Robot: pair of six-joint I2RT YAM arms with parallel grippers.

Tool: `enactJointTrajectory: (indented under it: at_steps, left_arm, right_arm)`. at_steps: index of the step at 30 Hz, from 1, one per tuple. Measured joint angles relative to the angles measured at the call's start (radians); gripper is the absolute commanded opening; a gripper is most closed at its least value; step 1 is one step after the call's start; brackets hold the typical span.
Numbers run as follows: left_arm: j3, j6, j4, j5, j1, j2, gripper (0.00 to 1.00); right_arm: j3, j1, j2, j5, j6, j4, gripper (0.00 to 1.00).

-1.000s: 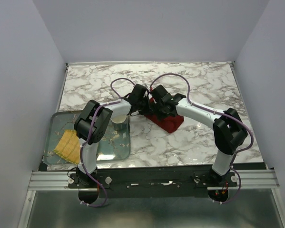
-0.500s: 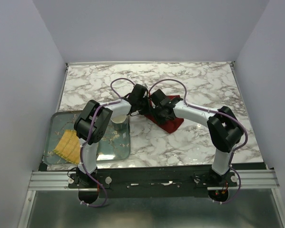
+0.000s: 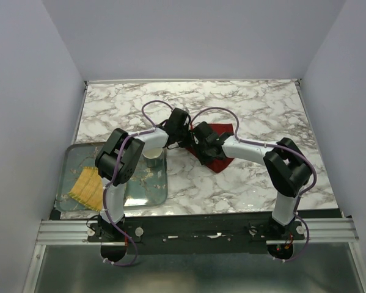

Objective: Fold the napkin, place the utensils inside, and roll it up
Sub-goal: Roll the napkin with the utensil

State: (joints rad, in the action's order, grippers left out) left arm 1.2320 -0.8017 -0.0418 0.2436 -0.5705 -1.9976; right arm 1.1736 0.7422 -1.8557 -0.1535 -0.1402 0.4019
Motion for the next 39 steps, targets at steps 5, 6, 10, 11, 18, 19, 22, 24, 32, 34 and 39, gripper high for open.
enactJointTrajectory:
  at_steps: [5,6,10,11,18,19,22,24,32,34,39]
  left_arm:
    - [0.000,-0.003,0.005,-0.003,0.002,0.003,0.28]
    - [0.000,0.000,-0.001,-0.003,0.003,0.007,0.30]
    - [0.017,0.016,-0.042,-0.009,0.007,0.033,0.44]
    - [0.022,0.025,-0.057,-0.011,0.007,0.045,0.46]
    - [0.065,0.064,-0.161,-0.047,0.011,0.164,0.52]
    - [0.069,0.064,-0.164,-0.048,0.012,0.176,0.52]
    - [0.070,0.059,-0.164,-0.047,0.012,0.188,0.44]
    - [0.068,0.052,-0.162,-0.042,0.013,0.183,0.38]
    - [0.075,0.023,-0.119,0.002,0.007,0.069,0.26]
    - [0.076,0.021,-0.119,0.003,0.005,0.029,0.22]
    - [0.070,0.015,-0.089,0.004,0.005,-0.015,0.17]
  right_arm:
    - [-0.035,0.008,0.017,0.002,-0.009,-0.051,0.27]
    - [-0.045,0.005,0.023,0.011,-0.013,-0.064,0.27]
    - [-0.069,-0.034,0.038,0.101,-0.021,-0.097,0.23]
    - [-0.070,-0.056,0.039,0.154,-0.021,-0.099,0.22]
    - [-0.077,-0.243,0.005,0.559,-0.041,-0.124,0.21]
    - [-0.069,-0.271,-0.012,0.634,-0.040,-0.122,0.21]
    - [-0.040,-0.335,-0.076,0.814,-0.038,-0.110,0.21]
    - [-0.017,-0.370,-0.120,0.903,-0.036,-0.096,0.21]
    - [0.004,-0.412,-0.199,1.093,-0.019,-0.078,0.21]
    - [0.004,-0.412,-0.203,1.107,-0.015,-0.069,0.25]
    - [0.003,-0.410,-0.195,1.088,-0.015,-0.047,0.30]
